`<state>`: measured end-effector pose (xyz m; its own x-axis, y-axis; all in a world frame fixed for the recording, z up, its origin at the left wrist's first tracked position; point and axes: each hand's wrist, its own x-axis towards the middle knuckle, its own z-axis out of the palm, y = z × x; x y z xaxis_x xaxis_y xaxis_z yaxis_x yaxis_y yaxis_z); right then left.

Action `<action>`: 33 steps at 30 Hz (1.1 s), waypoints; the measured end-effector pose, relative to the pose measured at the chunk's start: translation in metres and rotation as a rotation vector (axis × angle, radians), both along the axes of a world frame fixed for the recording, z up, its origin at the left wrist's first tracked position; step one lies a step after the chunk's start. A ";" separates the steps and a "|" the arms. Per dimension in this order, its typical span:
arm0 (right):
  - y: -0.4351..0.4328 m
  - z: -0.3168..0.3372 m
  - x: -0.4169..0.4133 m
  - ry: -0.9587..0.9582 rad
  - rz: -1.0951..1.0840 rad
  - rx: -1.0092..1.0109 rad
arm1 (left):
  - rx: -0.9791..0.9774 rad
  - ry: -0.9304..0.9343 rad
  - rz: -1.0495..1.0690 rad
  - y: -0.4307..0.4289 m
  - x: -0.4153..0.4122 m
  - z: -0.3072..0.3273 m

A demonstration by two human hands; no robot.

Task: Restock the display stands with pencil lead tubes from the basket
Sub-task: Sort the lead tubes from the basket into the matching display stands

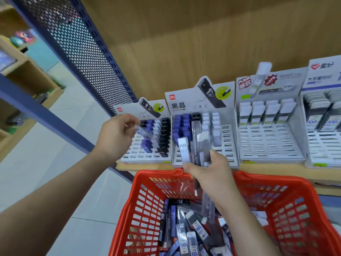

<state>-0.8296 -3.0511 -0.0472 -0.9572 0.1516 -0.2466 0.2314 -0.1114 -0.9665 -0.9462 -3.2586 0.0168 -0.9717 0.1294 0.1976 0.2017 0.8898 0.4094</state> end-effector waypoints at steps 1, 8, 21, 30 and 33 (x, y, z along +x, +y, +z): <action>-0.002 0.000 0.000 0.002 0.021 -0.009 | 0.022 -0.015 -0.007 -0.005 -0.003 -0.001; -0.023 -0.007 -0.002 -0.092 0.096 0.041 | -0.111 -0.043 -0.206 -0.016 -0.003 -0.034; -0.046 -0.013 -0.005 -0.148 0.115 -0.157 | -0.287 0.059 -0.443 -0.017 -0.013 -0.052; -0.040 -0.015 -0.002 -0.144 0.110 -0.203 | -0.381 -0.024 -0.401 -0.017 -0.022 -0.049; -0.038 -0.014 -0.002 -0.137 0.108 -0.224 | -0.356 0.012 -0.445 -0.014 -0.021 -0.055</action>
